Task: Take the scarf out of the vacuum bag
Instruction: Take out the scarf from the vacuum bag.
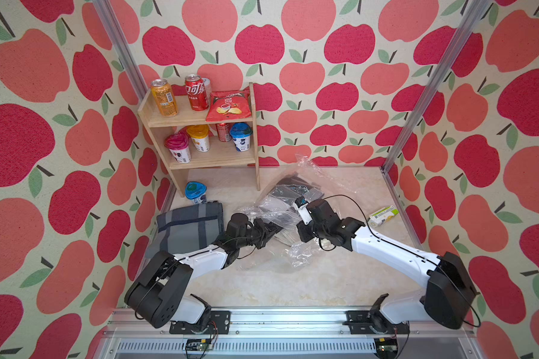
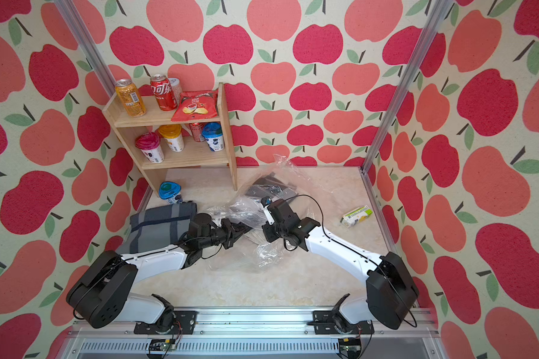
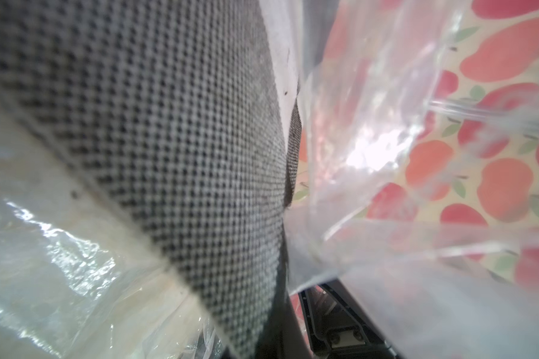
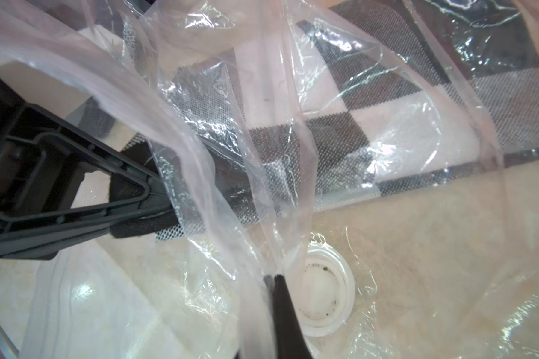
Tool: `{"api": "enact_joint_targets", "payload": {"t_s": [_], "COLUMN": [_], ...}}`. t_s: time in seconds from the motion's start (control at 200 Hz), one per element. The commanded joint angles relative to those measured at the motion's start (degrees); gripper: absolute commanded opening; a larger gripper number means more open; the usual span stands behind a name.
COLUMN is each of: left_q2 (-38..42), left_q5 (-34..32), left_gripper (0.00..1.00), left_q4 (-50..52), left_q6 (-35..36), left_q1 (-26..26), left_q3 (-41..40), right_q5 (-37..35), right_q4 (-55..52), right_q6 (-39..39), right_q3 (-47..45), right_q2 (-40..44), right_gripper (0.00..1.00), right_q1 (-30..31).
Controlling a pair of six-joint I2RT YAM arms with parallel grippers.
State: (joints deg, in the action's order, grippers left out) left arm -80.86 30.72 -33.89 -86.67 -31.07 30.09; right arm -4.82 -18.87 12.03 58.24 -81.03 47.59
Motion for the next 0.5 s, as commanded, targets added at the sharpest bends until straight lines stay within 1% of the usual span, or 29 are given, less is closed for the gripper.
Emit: {"api": "enact_joint_targets", "payload": {"t_s": [0.0,0.2,0.36,0.465,0.495], "left_q2": [2.58,7.31,13.25,15.22,15.5], "left_q5": [2.48,2.36,1.99,2.56,2.86], "left_gripper": [0.0,0.0,0.0,0.0,0.0], "left_q4": [1.98,3.87,10.96,12.4,12.71], "left_q6": [0.65,0.83,2.98,3.45,3.64], "left_q1": [0.32,1.09,2.72,4.21,4.62], "left_q3": [-0.73,-3.42,-4.06,-4.57,-4.6], "right_q5": [0.09,-0.07,1.18,2.74,3.37], "right_q4": [-0.09,0.24,0.59,0.65,0.88], "right_q6": [-1.04,-1.24,-0.64,0.36,0.57], "right_q3": [1.78,3.14,4.32,4.24,4.02], "right_q2": [-1.04,-2.73,-5.15,-6.0,-6.02], "right_gripper": [0.0,0.0,0.0,0.0,0.04], "right_q1": [-0.39,-0.4,-0.42,-0.33,-0.31]}}
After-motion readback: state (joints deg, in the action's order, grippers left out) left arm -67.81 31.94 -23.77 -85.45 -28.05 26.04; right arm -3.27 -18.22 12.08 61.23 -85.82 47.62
